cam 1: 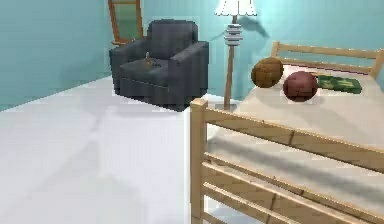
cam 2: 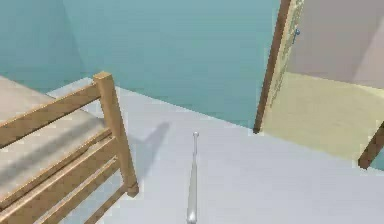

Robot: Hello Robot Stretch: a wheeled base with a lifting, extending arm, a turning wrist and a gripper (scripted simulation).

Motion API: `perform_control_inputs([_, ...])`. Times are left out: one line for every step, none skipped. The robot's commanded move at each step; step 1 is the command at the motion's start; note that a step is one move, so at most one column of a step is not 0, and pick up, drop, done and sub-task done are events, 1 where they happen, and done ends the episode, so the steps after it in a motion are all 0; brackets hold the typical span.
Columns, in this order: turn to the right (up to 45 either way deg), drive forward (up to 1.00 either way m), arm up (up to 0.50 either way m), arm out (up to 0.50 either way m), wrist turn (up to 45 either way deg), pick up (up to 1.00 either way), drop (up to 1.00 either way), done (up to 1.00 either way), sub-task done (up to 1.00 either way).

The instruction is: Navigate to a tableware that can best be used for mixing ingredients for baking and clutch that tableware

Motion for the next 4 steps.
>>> perform_control_inputs([45.0,0.00,0.00,0.00,0.0,0.00,0.00,0.00,0.00])
perform_control_inputs([45.0,0.00,0.00,0.00,0.0,0.00,0.00,0.00,0.00])
perform_control_inputs([36.0,0.00,0.00,0.00,0.0,0.00,0.00,0.00,0.00])
perform_control_inputs([0.0,1.00,0.00,0.00,0.0,0.00,0.00,0.00,0.00])
